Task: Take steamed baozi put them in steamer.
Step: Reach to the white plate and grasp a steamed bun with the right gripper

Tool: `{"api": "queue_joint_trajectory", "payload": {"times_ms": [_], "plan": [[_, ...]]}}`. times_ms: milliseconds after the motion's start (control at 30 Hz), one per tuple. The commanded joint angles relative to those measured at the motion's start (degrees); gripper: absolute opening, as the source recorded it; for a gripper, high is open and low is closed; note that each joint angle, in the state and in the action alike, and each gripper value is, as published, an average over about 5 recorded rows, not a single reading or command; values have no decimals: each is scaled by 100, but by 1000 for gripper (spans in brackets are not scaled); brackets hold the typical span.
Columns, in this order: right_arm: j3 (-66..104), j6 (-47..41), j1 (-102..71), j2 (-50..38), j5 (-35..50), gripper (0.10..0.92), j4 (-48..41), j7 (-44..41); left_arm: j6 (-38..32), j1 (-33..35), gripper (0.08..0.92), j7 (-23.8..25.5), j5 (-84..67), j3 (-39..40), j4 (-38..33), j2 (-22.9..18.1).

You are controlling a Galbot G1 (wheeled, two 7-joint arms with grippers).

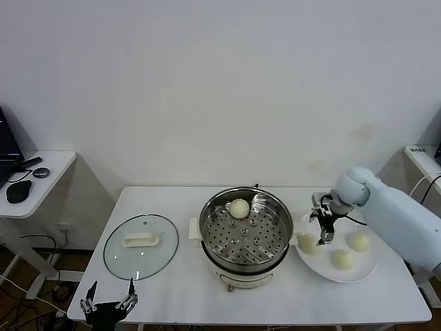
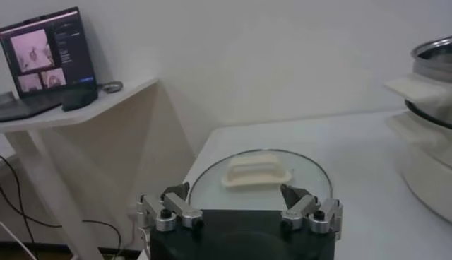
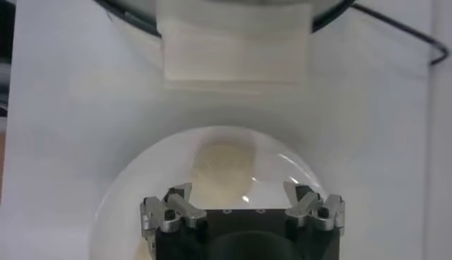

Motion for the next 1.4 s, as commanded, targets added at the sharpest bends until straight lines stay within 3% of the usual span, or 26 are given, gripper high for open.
{"api": "queue_joint_trajectory", "payload": {"times_ms": [33, 533, 1133, 1233, 1400], "plan": [[157, 32, -320, 202, -314, 823, -194, 39, -4, 18, 823, 1, 5, -3, 17, 8], [352, -95, -503, 336, -323, 823, -348, 524, -13, 56, 823, -22, 38, 63, 39, -21], [360, -162, -550, 347, -281, 817, -368, 516, -14, 47, 823, -17, 47, 77, 57, -15], [372, -169, -558, 331, -270, 766, -354, 492, -14, 38, 823, -14, 48, 88, 68, -15], [413, -186, -579, 264, -247, 611, -310, 437, -14, 20, 823, -12, 45, 93, 85, 0]]}}
